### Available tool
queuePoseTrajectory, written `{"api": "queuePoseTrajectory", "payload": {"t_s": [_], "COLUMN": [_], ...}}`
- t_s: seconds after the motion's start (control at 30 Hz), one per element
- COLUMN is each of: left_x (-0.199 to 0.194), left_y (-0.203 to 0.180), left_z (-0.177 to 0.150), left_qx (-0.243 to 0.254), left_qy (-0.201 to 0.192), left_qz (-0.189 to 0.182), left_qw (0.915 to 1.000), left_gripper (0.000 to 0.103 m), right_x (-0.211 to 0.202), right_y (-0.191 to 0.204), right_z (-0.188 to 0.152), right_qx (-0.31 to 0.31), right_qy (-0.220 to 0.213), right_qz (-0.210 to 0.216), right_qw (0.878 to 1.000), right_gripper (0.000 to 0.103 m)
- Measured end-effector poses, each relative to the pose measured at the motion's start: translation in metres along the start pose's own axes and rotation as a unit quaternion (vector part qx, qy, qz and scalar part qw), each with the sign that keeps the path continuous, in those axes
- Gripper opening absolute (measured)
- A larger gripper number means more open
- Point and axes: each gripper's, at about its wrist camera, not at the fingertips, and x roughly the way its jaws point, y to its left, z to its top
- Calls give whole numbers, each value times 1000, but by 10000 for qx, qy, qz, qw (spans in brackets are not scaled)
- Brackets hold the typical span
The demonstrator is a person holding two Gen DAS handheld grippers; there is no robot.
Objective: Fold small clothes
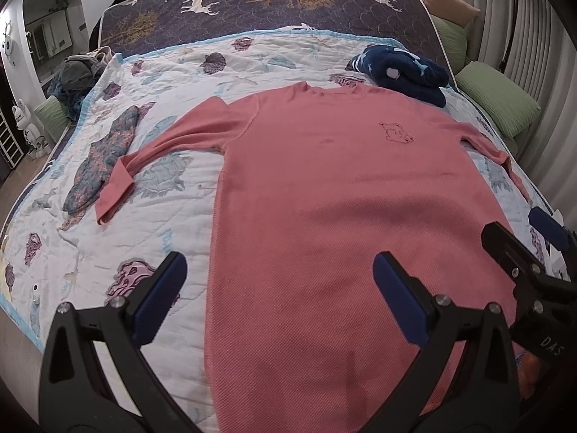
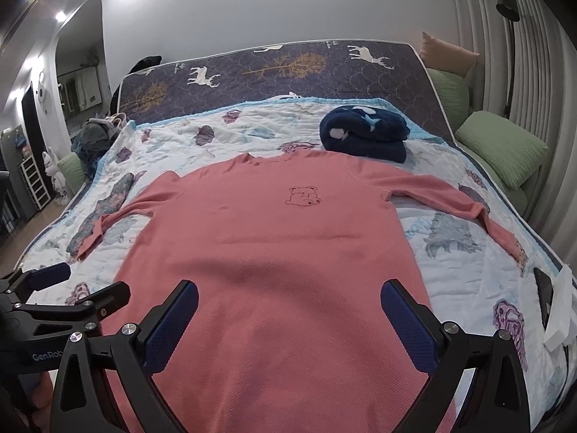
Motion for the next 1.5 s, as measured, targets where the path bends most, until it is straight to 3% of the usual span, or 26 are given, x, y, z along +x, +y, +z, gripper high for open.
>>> {"api": "queuePoseTrajectory", "payload": {"t_s": [0.23, 0.4, 0.6, 0.93, 1.5], "left_x": [0, 0, 2, 3, 4], "left_y": [-1, -2, -2, -3, 2], "left_z": [0, -1, -3, -4, -7], "left_qx": [8, 9, 11, 47, 86], "left_qy": [2, 8, 24, -4, -55], "left_qz": [-8, -23, -50, -79, -95], "left_qw": [10000, 10000, 10000, 10000, 9999], "left_gripper": [102, 102, 102, 102, 102], "right_x": [-2, -3, -1, -1, 0], "right_y": [4, 5, 3, 5, 11], "right_z": [1, 1, -1, -3, -4], "right_qx": [-62, -39, 58, 37, -15], "right_qy": [-63, -68, 28, 52, 112], "right_qz": [42, 59, 169, 188, 249], "right_qw": [10000, 10000, 9998, 9998, 9996], "right_gripper": [96, 77, 63, 59, 43]}}
